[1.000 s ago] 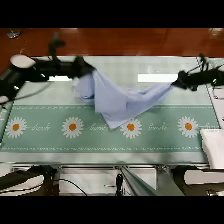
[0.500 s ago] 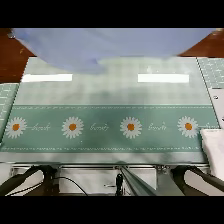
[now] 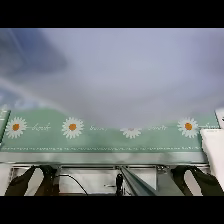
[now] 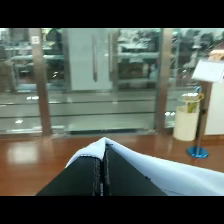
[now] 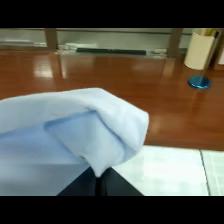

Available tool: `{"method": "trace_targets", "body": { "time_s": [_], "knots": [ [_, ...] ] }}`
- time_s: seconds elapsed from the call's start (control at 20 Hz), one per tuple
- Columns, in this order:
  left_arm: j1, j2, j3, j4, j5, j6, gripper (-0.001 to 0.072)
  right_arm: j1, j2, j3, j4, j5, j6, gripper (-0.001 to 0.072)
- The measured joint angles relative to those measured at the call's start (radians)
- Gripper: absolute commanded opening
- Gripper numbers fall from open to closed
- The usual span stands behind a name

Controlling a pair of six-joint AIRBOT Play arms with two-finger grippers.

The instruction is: Fold the shirts.

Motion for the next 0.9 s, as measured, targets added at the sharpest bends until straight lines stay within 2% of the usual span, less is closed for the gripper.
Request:
{"method": "trace_targets", "body": {
  "time_s": [0.25, 0.45, 0.7, 0.9],
  "knots": [
    [-0.125, 0.033, -0.185, 0.158, -0.157, -0.063, 0.0025, 0.000, 0.057, -0.150, -0.027, 0.069, 0.026, 0.0018],
    [-0.189, -0.024, -0.428, 0.190, -0.155, -0.080, 0.0025, 0.000, 0.061, -0.424, 0.013, -0.023, 0.015, 0.0018],
    [-0.311, -0.222, -0.640, 0.199, -0.002, -0.077, 0.0025, 0.000, -0.072, -0.717, 0.093, -0.266, -0.030, 0.0018],
    [-0.391, -0.402, -0.682, 0.167, 0.198, -0.071, 0.0025, 0.001, -0.307, -0.786, 0.284, -0.473, -0.121, 0.0018]
  ]
}}
